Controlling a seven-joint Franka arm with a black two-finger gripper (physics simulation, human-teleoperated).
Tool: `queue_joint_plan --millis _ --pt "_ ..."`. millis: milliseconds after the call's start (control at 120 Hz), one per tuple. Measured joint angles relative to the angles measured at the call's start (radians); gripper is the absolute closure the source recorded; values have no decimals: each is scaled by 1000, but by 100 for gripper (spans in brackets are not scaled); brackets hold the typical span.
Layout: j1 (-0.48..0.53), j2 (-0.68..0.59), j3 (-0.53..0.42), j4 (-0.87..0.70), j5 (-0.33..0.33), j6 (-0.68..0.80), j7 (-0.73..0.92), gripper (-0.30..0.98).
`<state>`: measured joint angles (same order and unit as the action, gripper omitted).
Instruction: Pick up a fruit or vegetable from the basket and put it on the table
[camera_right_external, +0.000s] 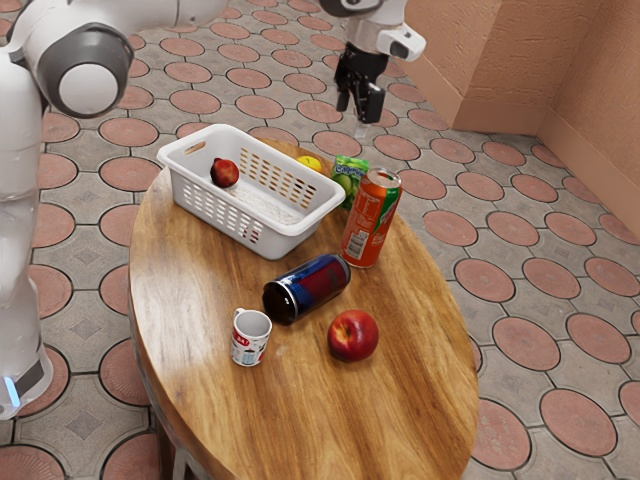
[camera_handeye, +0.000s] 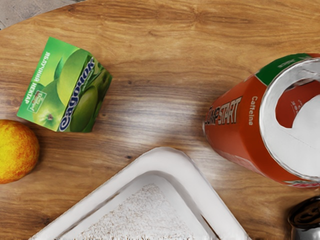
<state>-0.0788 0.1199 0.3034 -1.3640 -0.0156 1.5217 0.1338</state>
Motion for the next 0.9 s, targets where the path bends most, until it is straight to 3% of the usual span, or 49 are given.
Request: queue_joint_plan --millis 217,575,900 --pt "5 -5 12 -1 2 -27 -30 0" --pt "-1 -11 -9 0 3 -93 -379 0" --pt "7 -36 38 -36 -41 -97 -556 0"
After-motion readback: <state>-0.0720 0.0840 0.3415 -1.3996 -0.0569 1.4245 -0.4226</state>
